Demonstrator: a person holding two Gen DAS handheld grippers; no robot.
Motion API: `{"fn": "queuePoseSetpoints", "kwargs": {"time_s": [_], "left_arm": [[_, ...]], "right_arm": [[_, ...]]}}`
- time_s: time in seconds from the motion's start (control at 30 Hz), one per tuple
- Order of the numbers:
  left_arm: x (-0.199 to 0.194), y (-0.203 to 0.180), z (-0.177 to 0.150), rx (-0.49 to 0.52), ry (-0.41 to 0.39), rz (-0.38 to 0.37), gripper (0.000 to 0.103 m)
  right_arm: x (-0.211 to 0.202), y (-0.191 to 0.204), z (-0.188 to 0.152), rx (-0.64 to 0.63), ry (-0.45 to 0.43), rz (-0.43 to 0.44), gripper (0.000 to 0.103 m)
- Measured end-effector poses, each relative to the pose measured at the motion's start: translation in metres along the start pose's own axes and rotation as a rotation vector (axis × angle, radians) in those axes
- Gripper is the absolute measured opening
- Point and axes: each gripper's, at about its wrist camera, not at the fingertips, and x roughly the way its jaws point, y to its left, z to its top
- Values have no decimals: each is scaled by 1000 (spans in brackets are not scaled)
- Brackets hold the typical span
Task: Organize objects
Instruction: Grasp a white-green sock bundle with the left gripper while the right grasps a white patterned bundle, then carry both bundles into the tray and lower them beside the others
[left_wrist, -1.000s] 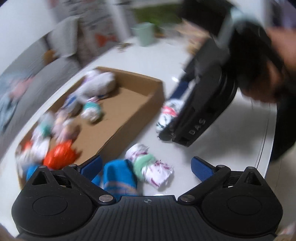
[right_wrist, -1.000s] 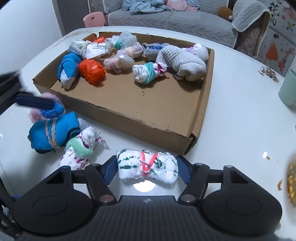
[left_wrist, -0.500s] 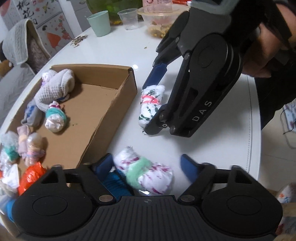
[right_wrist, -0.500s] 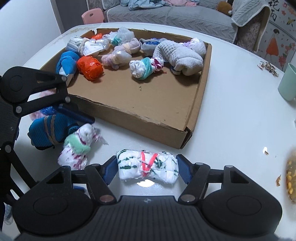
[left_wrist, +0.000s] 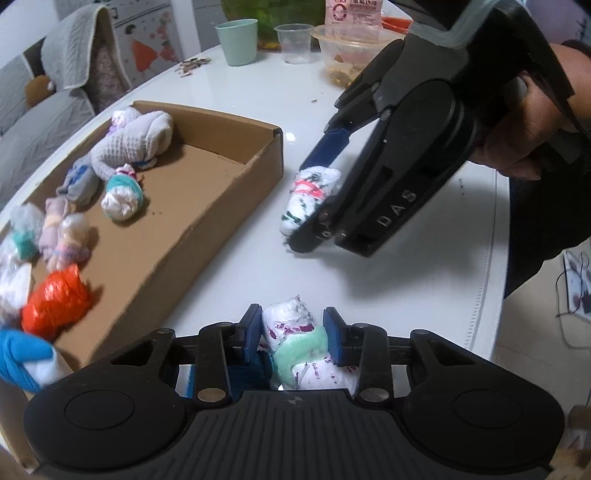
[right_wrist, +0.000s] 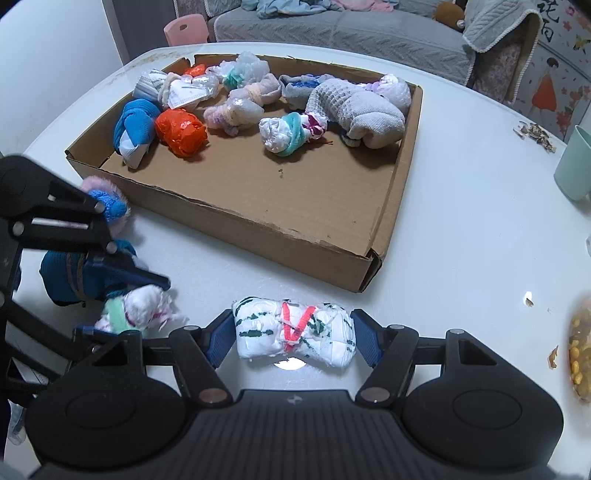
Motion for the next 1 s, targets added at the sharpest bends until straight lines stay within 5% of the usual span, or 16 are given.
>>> {"fn": "queuePoseSetpoints", "kwargs": {"time_s": [0.33,0.7,1.0], "left_arm": [[-57,10,2,-227,-144,3,42],[-132,81,18,-676,-402,214,42],[-117,123,49,-788,-405,282,43]], "right_arm": [[-52,-11,13,14,-113,19,62],[-121,-17,56,-51,-459,35,62],[-85,-26,102,-133,-447,60,62]]}}
